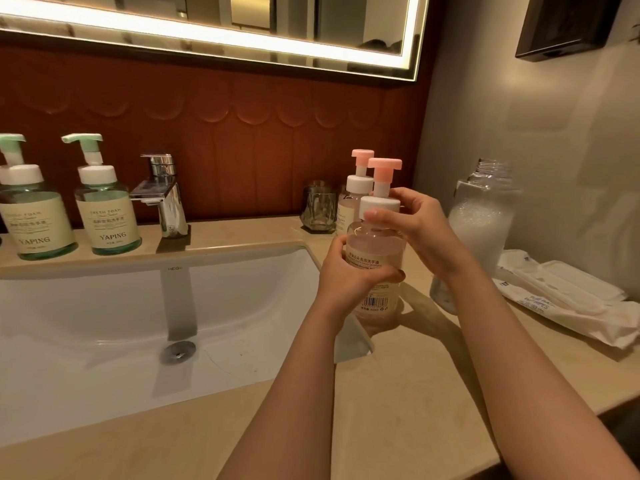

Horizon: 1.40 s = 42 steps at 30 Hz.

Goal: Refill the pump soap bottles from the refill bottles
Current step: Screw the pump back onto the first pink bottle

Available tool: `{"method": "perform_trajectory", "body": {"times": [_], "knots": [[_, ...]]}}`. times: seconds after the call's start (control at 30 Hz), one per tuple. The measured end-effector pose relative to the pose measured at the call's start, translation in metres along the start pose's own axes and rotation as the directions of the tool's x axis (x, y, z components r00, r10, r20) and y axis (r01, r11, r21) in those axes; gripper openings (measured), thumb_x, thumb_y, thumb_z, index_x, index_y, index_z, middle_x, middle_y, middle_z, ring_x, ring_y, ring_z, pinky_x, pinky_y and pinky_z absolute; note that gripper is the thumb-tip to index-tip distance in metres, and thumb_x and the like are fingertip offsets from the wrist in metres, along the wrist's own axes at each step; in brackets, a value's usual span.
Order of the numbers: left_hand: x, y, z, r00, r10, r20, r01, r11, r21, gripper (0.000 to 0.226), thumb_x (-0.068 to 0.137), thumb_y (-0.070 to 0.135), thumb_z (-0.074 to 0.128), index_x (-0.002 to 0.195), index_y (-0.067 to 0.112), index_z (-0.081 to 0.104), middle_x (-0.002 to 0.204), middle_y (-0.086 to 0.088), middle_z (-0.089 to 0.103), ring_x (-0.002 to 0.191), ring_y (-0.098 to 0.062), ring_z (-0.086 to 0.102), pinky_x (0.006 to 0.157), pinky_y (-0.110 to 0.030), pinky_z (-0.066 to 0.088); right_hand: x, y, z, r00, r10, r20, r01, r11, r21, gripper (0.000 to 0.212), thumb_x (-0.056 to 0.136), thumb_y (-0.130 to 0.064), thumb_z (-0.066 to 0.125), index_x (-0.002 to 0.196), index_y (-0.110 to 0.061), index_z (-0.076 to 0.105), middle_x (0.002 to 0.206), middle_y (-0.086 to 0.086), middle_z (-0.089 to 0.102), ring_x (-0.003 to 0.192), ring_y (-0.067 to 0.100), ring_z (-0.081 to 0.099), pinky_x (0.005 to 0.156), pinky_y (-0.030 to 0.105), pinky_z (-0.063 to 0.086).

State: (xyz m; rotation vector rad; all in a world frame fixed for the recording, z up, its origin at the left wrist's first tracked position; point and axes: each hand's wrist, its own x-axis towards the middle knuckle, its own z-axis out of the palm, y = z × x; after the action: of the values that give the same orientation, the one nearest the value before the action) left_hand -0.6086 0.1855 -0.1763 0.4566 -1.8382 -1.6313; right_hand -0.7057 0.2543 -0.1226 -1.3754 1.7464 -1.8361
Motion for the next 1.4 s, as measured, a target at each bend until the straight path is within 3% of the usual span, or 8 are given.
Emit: {"method": "perform_trajectory", "body": {"times": [0.23,0.4,0.6,0.8,0.97,1.17,1.3,1.4], "knots": [[0.004,-0.003,0.003,0.999,0.039,0.024,-0.041,0.998,0.055,0.072,0.068,0.015,0.08,0.123,0.024,0.035,0.116,0.004,0.049,0.107,-0.014,0.047,0.083,-0.026,0.043,0.002,-0.003,0.005,0.998,0.048,-0.037,-0.05,0.997,-0.057,0.075,0.063,-0.037,0.079,0.123,-0.019,0.037,0.116,-0.003,0.056,0.107,0.018,0.057,0.08,0.025,0.05],[0.004,-0.003,0.002,0.998,0.056,0.02,-0.057,0.997,0.052,0.071,0.067,0.017,0.081,0.12,0.026,0.035,0.112,0.005,0.051,0.103,-0.013,0.05,0.075,-0.02,0.043,-0.002,-0.007,-0.011,0.996,-0.003,0.087,-0.003,0.997,0.075,0.037,0.075,-0.018,0.067,0.111,-0.019,0.058,0.106,-0.004,0.066,0.101,0.016,0.06,0.092,0.033,0.049],[0.005,-0.003,0.003,0.999,0.043,-0.014,-0.042,0.996,0.079,0.075,0.068,0.017,0.081,0.126,0.023,0.034,0.115,0.006,0.048,0.109,-0.014,0.046,0.088,-0.03,0.041,-0.001,-0.003,0.006,0.999,0.021,-0.024,-0.024,0.994,-0.107,0.068,0.072,-0.03,0.076,0.131,-0.018,0.043,0.123,0.003,0.055,0.108,0.018,0.055,0.09,0.032,0.049],[0.006,-0.004,0.002,0.998,0.056,-0.027,-0.054,0.995,0.087,0.074,0.067,0.019,0.081,0.124,0.026,0.034,0.111,0.008,0.048,0.1,-0.011,0.047,0.073,-0.019,0.04,-0.003,-0.006,-0.004,0.999,-0.016,0.047,0.016,1.0,0.002,0.031,0.085,-0.021,0.061,0.115,-0.018,0.058,0.107,-0.001,0.063,0.102,0.017,0.058,0.091,0.034,0.047],[0.007,-0.004,0.002,0.999,0.041,-0.036,-0.038,0.995,0.087,0.078,0.067,0.019,0.081,0.128,0.024,0.034,0.112,0.008,0.047,0.103,-0.011,0.045,0.08,-0.022,0.04,-0.001,-0.002,0.007,0.998,-0.003,-0.055,-0.006,0.986,-0.165,0.073,0.07,-0.037,0.073,0.133,-0.019,0.042,0.125,0.001,0.054,0.109,0.017,0.054,0.09,0.032,0.049],[0.006,-0.005,0.001,0.997,0.052,-0.053,-0.047,0.994,0.096,0.077,0.066,0.02,0.082,0.127,0.025,0.034,0.114,0.007,0.049,0.104,-0.012,0.048,0.072,-0.018,0.041,-0.003,-0.004,-0.001,1.0,-0.019,0.009,0.019,0.999,-0.039,0.048,0.082,-0.01,0.066,0.127,-0.011,0.051,0.11,-0.001,0.061,0.102,0.016,0.058,0.083,0.028,0.049],[0.007,-0.004,0.003,0.998,0.028,-0.062,-0.021,0.993,0.12,0.079,0.068,0.019,0.08,0.131,0.023,0.032,0.125,0.001,0.049,0.115,-0.016,0.046,0.095,-0.037,0.043,0.0,-0.001,0.009,0.995,-0.05,-0.089,0.032,0.98,-0.195,0.071,0.071,-0.021,0.077,0.132,-0.018,0.041,0.125,0.001,0.053,0.105,0.013,0.053,0.079,0.021,0.048],[0.007,-0.004,0.002,0.998,0.032,-0.057,-0.026,0.994,0.107,0.08,0.067,0.02,0.082,0.13,0.024,0.032,0.123,0.003,0.048,0.109,-0.013,0.045,0.089,-0.031,0.042,-0.001,-0.004,0.004,0.999,0.013,0.035,-0.011,0.999,-0.053,0.066,0.075,-0.03,0.069,0.134,-0.021,0.041,0.125,0.001,0.055,0.109,0.015,0.054,0.088,0.028,0.048]]}}
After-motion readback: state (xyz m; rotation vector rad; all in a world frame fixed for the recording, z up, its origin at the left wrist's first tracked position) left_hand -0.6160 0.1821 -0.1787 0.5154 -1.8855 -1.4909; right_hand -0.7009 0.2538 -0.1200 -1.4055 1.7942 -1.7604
